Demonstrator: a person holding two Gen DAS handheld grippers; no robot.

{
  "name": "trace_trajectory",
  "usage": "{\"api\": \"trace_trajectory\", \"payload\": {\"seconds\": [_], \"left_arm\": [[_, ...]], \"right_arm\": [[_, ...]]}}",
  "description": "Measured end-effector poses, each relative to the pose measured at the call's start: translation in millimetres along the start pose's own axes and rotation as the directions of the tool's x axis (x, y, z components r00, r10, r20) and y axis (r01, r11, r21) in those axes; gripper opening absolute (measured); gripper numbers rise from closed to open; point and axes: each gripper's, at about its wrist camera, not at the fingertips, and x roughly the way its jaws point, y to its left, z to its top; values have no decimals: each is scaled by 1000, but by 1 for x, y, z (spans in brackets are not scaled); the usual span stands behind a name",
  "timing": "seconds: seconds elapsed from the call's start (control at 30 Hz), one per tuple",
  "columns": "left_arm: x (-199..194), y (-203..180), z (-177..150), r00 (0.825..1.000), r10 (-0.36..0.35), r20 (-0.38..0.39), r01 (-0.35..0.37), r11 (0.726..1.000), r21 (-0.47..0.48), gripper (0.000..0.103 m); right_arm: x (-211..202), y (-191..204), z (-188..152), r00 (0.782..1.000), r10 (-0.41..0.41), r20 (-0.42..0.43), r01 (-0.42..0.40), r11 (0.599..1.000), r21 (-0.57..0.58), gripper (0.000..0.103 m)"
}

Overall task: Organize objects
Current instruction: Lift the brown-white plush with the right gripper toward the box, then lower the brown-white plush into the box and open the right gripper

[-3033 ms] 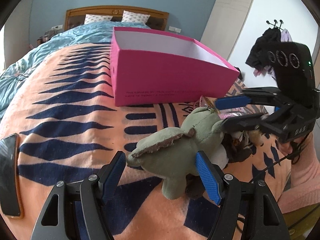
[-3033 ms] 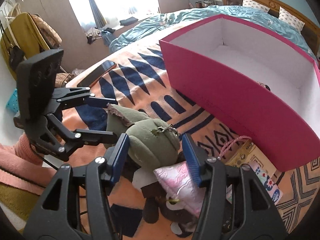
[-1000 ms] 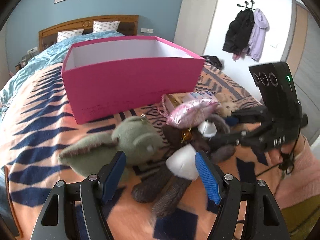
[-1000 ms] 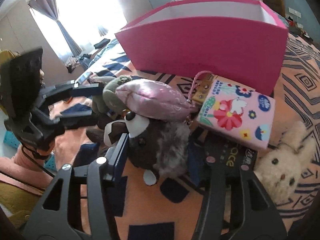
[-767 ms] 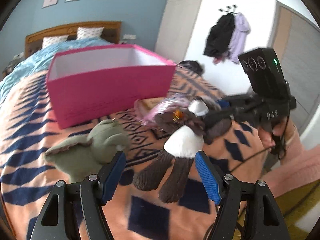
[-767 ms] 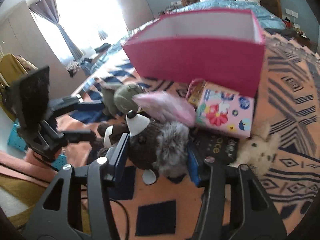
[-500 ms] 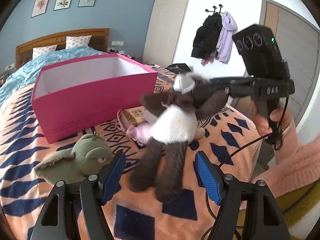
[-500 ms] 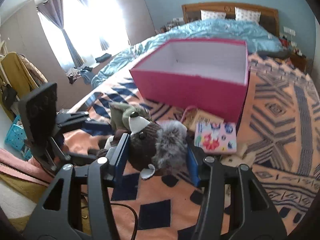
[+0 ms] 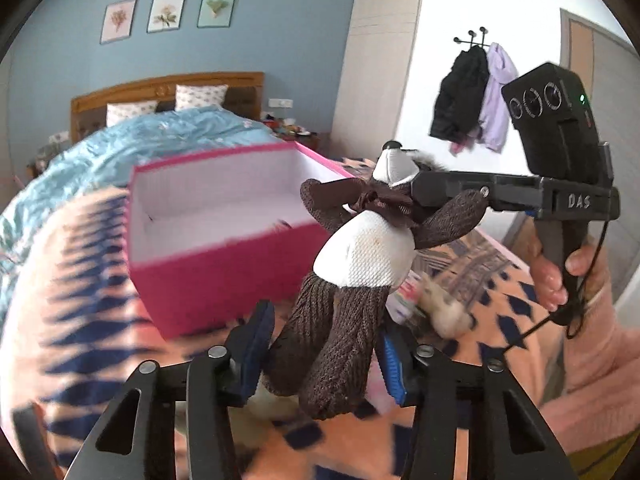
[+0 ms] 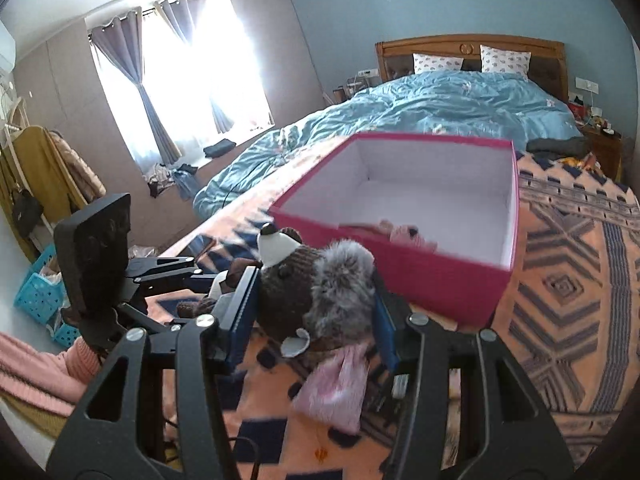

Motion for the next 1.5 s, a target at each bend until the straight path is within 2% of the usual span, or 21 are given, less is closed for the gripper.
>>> {"api": "trace_trajectory", "payload": {"seconds": [0.17, 0.37, 0.43, 0.6, 0.83, 1.0, 1.1, 1.17, 1.2, 1.37, 1.43, 1.5], "left_arm": [[9, 16, 35, 996, 90, -1, -90, 995, 46, 45], [28, 49, 75, 984, 174, -32, -173, 984, 44, 44], [37, 59, 82, 978, 203, -44, -201, 979, 38, 44], [71, 85, 94, 969, 217, -115, -218, 976, 11, 44], [108, 98, 94, 944, 266, -193, -268, 963, 19, 43], [120, 101, 95, 925, 316, -212, -314, 948, 45, 43], [126, 101, 92, 913, 341, -225, -335, 940, 66, 43], [128, 98, 89, 906, 359, -226, -348, 933, 86, 43], [127, 96, 88, 905, 361, -224, -350, 932, 91, 43], [122, 95, 82, 915, 344, -212, -335, 939, 77, 43], [117, 97, 80, 922, 332, -200, -328, 943, 55, 43], [110, 99, 78, 937, 297, -184, -298, 954, 22, 45]], "right_arm": [[17, -12, 35, 999, 7, 38, -8, 1000, 16, 54], [52, -39, 67, 999, -21, 45, 18, 998, 68, 54], [67, -50, 73, 999, -30, 31, 27, 995, 94, 54], [108, -79, 81, 999, -26, -33, 32, 984, 176, 54], [150, -94, 90, 990, -76, -123, 100, 975, 200, 54], [174, -93, 94, 968, -118, -222, 155, 975, 156, 54], [190, -92, 91, 944, -156, -291, 198, 973, 120, 55], [203, -95, 87, 919, -195, -344, 238, 967, 89, 56], [207, -96, 86, 908, -202, -368, 251, 964, 90, 56], [201, -97, 85, 898, -237, -371, 280, 958, 65, 57], [199, -98, 81, 897, -216, -386, 262, 963, 70, 57], [198, -98, 77, 893, -211, -397, 254, 966, 57, 57]]}}
